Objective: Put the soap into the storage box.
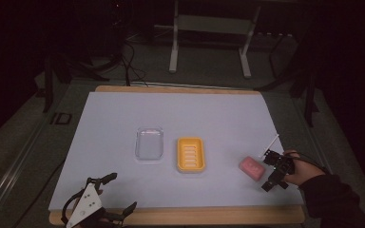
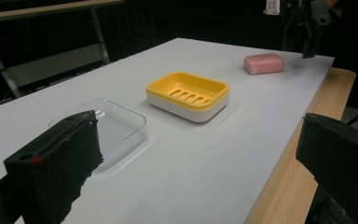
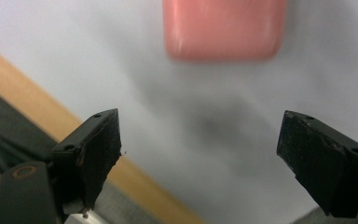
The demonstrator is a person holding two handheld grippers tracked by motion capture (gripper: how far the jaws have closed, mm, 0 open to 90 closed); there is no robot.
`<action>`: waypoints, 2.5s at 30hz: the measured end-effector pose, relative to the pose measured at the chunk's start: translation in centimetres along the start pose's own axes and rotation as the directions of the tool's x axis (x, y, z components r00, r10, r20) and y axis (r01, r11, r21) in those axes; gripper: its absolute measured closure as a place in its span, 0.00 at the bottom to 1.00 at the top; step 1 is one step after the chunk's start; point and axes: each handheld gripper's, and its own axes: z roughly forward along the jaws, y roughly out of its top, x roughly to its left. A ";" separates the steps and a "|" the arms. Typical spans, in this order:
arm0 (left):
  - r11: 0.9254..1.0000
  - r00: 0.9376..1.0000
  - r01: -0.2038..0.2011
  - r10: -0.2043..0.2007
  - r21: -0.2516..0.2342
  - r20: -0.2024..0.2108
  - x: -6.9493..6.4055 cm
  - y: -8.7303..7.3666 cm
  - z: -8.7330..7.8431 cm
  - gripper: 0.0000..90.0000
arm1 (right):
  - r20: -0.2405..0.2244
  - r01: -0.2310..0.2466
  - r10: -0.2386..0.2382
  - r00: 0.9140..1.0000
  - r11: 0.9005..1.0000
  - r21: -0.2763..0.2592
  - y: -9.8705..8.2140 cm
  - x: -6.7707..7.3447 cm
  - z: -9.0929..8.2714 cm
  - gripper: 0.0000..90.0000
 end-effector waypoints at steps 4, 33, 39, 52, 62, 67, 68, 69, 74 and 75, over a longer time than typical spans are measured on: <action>1.000 1.000 0.000 0.000 0.001 0.000 0.0 0.0 0.0 0.00 | 0.002 0.000 0.000 1.000 0.999 -0.044 0.5 -0.2 -0.1 0.15; 1.000 1.000 0.003 -0.003 0.001 0.012 0.0 0.0 0.0 0.00 | 0.031 0.106 -0.102 0.994 0.965 -0.240 3.3 0.0 0.7 0.13; 1.000 1.000 0.005 -0.005 0.002 0.012 0.0 0.0 0.0 0.00 | 0.015 0.095 -0.094 0.995 0.973 -0.211 3.9 -0.3 1.3 0.19; 1.000 1.000 0.001 -0.001 0.004 0.013 0.0 0.0 0.0 0.00 | 0.077 0.093 -0.082 0.994 0.984 -0.155 4.7 0.0 2.7 0.39; 1.000 1.000 0.004 -0.004 0.003 0.012 0.0 0.0 0.0 0.00 | 0.116 0.003 0.014 0.993 0.990 -0.143 4.7 0.7 2.7 0.42; 1.000 1.000 0.006 -0.006 0.005 0.012 0.0 0.0 0.1 0.00 | 0.097 -0.097 0.114 0.989 0.983 -0.157 4.7 0.5 2.6 0.42; 1.000 1.000 0.007 -0.007 0.003 0.012 0.0 0.0 0.1 0.00 | 0.093 -0.121 0.137 0.986 0.980 -0.157 4.7 0.6 2.6 0.42; 1.000 1.000 0.009 -0.009 0.002 0.012 0.0 0.0 0.1 0.00 | 0.094 -0.139 0.154 0.983 0.978 -0.156 4.8 0.6 2.6 0.42; 1.000 1.000 0.007 -0.007 0.001 0.013 -0.1 0.0 0.2 0.00 | 0.078 -0.222 0.235 0.969 0.963 -0.155 5.1 1.1 2.0 0.42; 1.000 1.000 0.006 -0.006 0.001 0.013 -0.1 0.0 0.2 0.00 | 0.068 -0.253 0.266 0.961 0.954 -0.158 5.1 1.1 1.6 0.42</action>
